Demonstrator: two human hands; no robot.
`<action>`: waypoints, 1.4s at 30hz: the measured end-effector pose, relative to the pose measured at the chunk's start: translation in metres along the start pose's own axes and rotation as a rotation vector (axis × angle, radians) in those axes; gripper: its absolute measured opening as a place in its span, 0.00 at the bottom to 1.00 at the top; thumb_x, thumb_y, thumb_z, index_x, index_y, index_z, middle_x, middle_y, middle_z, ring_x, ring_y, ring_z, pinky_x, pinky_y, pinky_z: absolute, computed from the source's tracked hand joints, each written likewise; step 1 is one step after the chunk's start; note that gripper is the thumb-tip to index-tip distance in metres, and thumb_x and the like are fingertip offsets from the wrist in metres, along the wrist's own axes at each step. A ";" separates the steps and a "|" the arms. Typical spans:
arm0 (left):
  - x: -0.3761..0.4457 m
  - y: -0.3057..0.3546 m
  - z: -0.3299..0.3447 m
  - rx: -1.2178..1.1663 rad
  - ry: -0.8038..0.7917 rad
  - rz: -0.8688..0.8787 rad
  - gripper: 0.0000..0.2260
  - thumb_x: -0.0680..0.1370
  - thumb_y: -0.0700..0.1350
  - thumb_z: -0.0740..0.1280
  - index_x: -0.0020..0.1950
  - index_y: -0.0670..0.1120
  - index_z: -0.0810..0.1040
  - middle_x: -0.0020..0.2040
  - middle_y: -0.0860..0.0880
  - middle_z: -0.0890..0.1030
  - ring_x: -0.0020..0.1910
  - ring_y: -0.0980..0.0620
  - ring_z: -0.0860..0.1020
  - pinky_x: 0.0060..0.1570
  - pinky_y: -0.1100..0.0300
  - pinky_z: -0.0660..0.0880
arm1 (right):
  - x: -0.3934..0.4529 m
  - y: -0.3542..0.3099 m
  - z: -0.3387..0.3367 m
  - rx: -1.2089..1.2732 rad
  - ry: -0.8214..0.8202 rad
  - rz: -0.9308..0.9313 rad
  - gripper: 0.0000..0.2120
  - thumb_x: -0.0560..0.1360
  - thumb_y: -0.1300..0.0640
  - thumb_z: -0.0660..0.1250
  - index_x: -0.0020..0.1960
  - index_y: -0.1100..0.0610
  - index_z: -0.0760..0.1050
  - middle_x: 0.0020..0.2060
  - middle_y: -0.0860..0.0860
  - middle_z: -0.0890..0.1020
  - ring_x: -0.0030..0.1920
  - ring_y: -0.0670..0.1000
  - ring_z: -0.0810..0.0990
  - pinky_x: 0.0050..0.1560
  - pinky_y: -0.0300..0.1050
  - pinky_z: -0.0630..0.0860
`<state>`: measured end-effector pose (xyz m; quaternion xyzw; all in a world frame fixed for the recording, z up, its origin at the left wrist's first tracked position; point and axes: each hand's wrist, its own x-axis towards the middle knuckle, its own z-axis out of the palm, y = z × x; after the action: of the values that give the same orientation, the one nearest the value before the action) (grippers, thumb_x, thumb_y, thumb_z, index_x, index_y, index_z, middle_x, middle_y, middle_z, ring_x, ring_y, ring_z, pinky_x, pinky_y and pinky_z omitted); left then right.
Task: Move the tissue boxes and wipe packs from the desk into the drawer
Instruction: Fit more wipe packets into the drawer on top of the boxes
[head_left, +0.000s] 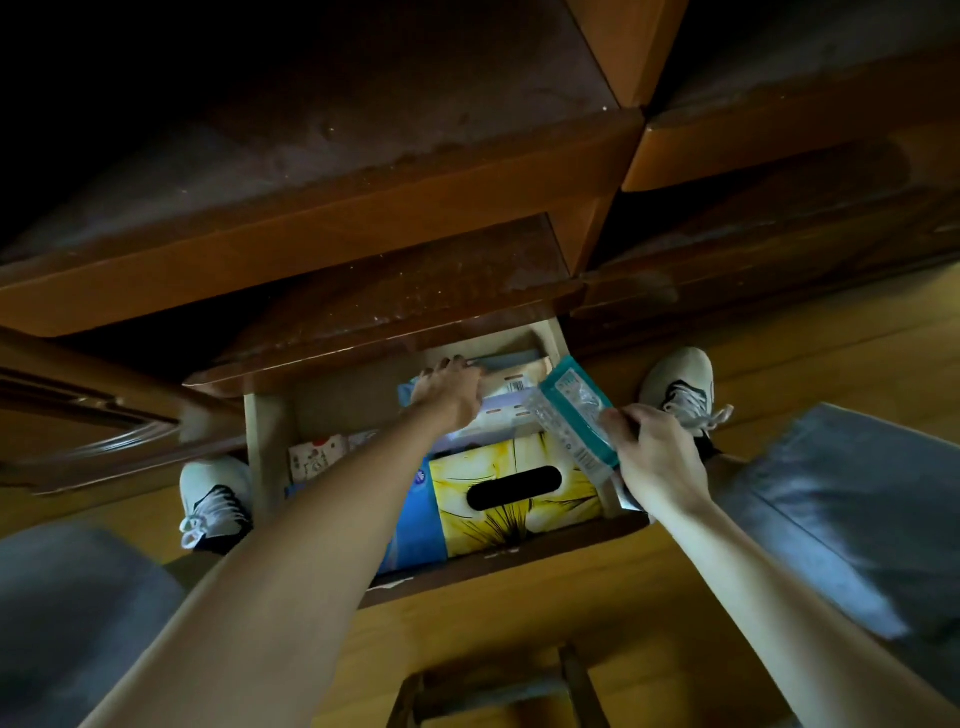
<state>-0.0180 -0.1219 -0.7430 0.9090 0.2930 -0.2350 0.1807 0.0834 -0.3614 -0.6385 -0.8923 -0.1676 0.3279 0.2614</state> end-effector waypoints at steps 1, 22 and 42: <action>0.002 0.002 0.004 -0.019 0.015 -0.010 0.18 0.81 0.51 0.60 0.72 0.54 0.73 0.67 0.44 0.73 0.64 0.41 0.72 0.65 0.46 0.68 | 0.001 0.000 0.001 -0.017 0.009 -0.005 0.18 0.84 0.41 0.58 0.51 0.53 0.79 0.42 0.54 0.86 0.37 0.60 0.85 0.37 0.61 0.84; -0.039 -0.021 -0.003 -0.202 0.248 0.054 0.16 0.77 0.57 0.70 0.60 0.50 0.77 0.61 0.49 0.76 0.63 0.48 0.70 0.61 0.49 0.71 | -0.005 -0.013 0.011 -0.053 0.041 -0.062 0.15 0.85 0.48 0.60 0.61 0.55 0.81 0.50 0.54 0.85 0.47 0.55 0.84 0.46 0.62 0.83; -0.073 -0.024 0.027 0.222 0.277 0.348 0.15 0.80 0.40 0.66 0.65 0.51 0.78 0.74 0.50 0.71 0.67 0.46 0.72 0.54 0.52 0.78 | 0.000 -0.005 0.002 0.047 0.083 -0.081 0.15 0.85 0.47 0.61 0.58 0.56 0.81 0.52 0.55 0.85 0.49 0.55 0.85 0.44 0.60 0.84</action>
<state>-0.0938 -0.1489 -0.7308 0.9836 0.1263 -0.1040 0.0756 0.0814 -0.3566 -0.6376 -0.8912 -0.1847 0.2834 0.3022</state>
